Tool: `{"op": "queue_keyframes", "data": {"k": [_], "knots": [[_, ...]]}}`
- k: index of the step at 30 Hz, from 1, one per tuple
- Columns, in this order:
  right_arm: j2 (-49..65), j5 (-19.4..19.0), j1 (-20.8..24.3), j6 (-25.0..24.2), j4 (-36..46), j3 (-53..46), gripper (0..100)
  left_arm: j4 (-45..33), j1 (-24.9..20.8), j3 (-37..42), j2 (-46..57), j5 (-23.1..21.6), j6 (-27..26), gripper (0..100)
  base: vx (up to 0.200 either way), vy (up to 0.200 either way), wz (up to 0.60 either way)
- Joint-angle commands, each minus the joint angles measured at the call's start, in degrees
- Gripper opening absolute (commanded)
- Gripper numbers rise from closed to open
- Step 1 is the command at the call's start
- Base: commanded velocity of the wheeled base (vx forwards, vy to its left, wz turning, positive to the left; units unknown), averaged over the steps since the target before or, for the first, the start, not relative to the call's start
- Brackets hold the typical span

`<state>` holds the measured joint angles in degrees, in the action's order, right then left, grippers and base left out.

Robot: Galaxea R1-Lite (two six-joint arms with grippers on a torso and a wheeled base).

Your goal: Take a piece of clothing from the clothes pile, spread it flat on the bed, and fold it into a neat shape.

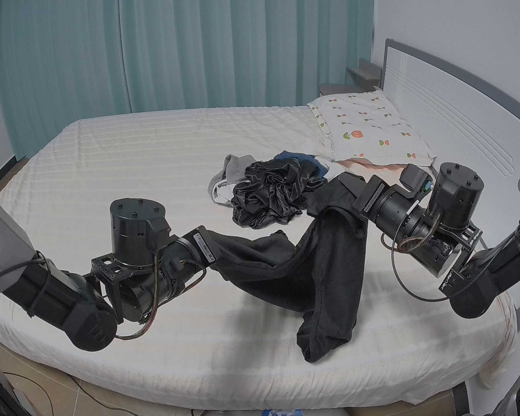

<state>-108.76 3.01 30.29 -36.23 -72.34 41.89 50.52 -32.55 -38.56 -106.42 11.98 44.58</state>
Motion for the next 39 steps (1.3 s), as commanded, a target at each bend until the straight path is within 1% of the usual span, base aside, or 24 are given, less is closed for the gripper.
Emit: {"op": "queue_keyframes", "data": {"k": [1, 2, 7, 10, 14, 22, 30, 35, 39], "knots": [[-4.26, 0.24, -1.47, -0.16, -1.93, -1.81, 0, 0.28, 0.73, 1.56, -0.36, -0.29, 2.44, 0, -0.2, 0.0, 0.0], [-4.61, 0.24, -1.47, -0.24, -1.93, -1.9, 0, 0.37, 0.73, 1.64, -0.45, -0.38, 2.62, 0, -0.2, 0.0, 0.0], [-6.55, 0.33, -1.38, -0.24, -2.1, -1.9, 0, 0.37, 0.91, 1.47, -2.3, -0.65, 2.97, 0, 0.0, 0.0, 0.0], [-7.25, 0.42, -1.38, -0.24, -2.37, -1.81, 0, 0.37, 1.17, 0.77, -3.62, -0.56, 4.37, 0, 0.0, 0.0, 0.0], [-7.08, 0.5, -1.2, -0.16, -3.69, -2.07, 0, 0.46, 1.26, 0.94, -3.26, -0.47, 4.81, 0, 0.0, 0.0, 0.0], [-5.41, 0.86, -0.06, 0.02, -4.74, -3.3, 0, 0.72, 2.05, 1.38, -2.38, 0.06, 4.55, 0, 0.0, 0.2, 0.0], [-2.59, 1.03, 0.64, 0.72, -3.42, -3.21, 0, 0.63, 2.05, 2.52, 0.08, 0.06, 4.64, 0, 0.0, 0.2, 0.0], [-2.59, 4.46, 1.7, 1.16, -1.93, -2.25, 0, 0.46, 2.14, 2.88, 1.04, 0.15, 4.64, 0, 0.0, 0.2, 0.0], [-2.51, 5.51, 1.96, 1.69, -0.08, -1.19, 0, 0.55, 2.14, 3.93, 1.66, 0.41, 4.64, 0, 0.0, 0.2, 0.0]]}}
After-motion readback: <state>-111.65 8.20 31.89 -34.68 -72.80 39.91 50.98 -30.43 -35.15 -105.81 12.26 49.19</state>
